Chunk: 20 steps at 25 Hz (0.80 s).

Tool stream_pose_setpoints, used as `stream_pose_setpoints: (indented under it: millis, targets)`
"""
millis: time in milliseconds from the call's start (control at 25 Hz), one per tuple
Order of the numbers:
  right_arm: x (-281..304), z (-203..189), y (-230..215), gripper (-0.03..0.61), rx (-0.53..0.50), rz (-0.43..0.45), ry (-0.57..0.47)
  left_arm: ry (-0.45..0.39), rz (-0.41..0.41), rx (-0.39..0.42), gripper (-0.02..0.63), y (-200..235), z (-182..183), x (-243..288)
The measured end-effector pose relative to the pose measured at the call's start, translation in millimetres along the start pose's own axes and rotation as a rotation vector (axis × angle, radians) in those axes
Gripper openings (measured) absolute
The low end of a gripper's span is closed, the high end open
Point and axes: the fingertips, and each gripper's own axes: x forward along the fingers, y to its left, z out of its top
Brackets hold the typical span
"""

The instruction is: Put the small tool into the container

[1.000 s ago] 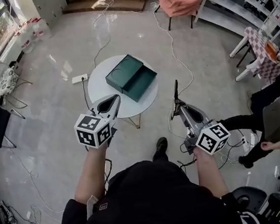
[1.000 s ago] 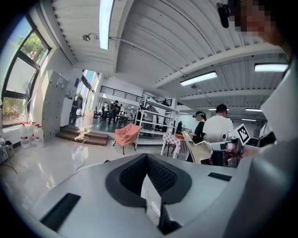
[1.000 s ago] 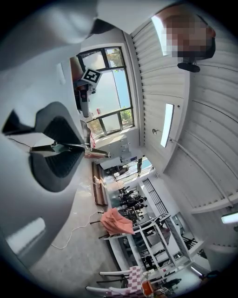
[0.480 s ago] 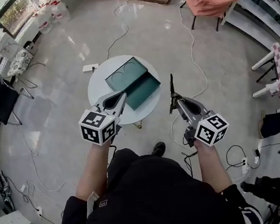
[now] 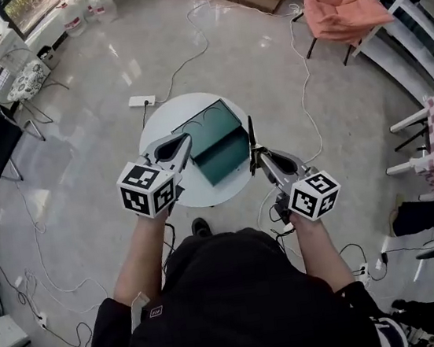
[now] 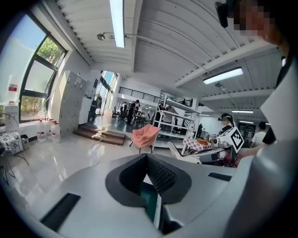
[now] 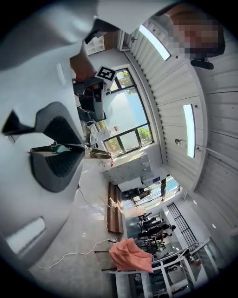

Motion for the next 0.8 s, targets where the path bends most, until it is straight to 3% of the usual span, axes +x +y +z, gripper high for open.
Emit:
stream_pose_setpoints:
  millis: [320,800]
  targets:
    - [67.5,-23.7,-20.4,0.044,-0.157,0.1,0.219,0.041,0.06,-0.093,0.005,35.0,-24.8,16.3]
    - [126.7,-117.3,-56.1,0.044,-0.318,0.352,0.626,0.061,0.242,-0.263,0.006,69.4,-53.5,32.4]
